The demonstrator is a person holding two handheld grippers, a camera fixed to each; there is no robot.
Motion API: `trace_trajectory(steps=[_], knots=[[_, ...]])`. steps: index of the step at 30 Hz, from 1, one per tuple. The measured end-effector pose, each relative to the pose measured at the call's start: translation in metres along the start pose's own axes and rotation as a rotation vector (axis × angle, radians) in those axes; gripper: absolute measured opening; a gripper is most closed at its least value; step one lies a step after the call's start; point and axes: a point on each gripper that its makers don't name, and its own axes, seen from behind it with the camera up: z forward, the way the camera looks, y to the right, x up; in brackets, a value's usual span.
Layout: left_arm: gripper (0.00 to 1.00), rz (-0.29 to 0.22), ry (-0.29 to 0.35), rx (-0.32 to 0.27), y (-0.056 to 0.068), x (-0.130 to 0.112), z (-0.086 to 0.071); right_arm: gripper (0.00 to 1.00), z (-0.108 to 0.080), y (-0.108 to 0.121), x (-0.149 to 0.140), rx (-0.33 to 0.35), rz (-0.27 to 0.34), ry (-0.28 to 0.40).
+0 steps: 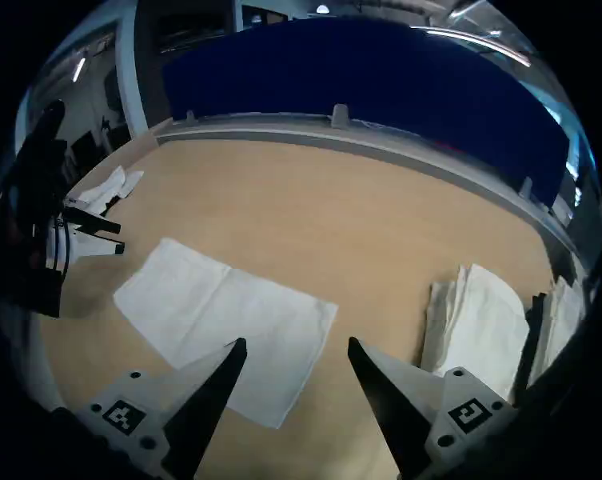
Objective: Fold towel
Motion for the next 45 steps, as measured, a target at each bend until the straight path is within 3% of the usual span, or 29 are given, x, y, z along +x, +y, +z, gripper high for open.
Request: trace_trajectory(steps=[9, 18, 24, 29, 31, 33, 35, 45], knots=[[0.89, -0.009, 0.023, 0.062, -0.008, -0.021, -0.033, 0.98, -0.008, -0.014, -0.018, 0.043, -0.038, -0.031], [0.89, -0.084, 0.022, 0.112, -0.013, -0.062, -0.067, 0.98, -0.019, -0.03, -0.051, 0.078, -0.076, -0.078], [0.89, -0.127, -0.002, 0.124, -0.012, -0.095, -0.082, 0.98, -0.021, -0.035, -0.068, 0.093, -0.096, -0.109], [0.89, -0.134, -0.014, 0.136, -0.013, -0.108, -0.09, 0.97, -0.017, -0.034, -0.073, 0.101, -0.107, -0.125], [0.89, -0.141, -0.015, 0.136, -0.013, -0.111, -0.092, 0.94, -0.015, -0.035, -0.076, 0.111, -0.112, -0.135], [0.89, -0.149, -0.016, 0.134, -0.013, -0.113, -0.094, 0.84, -0.012, -0.037, -0.08, 0.125, -0.117, -0.146], [0.9, -0.154, -0.016, 0.133, -0.013, -0.116, -0.096, 0.82, -0.01, -0.039, -0.082, 0.138, -0.122, -0.156], [0.89, -0.173, -0.02, 0.131, -0.012, -0.126, -0.1, 0.52, -0.001, -0.037, -0.094, 0.137, -0.141, -0.191]])
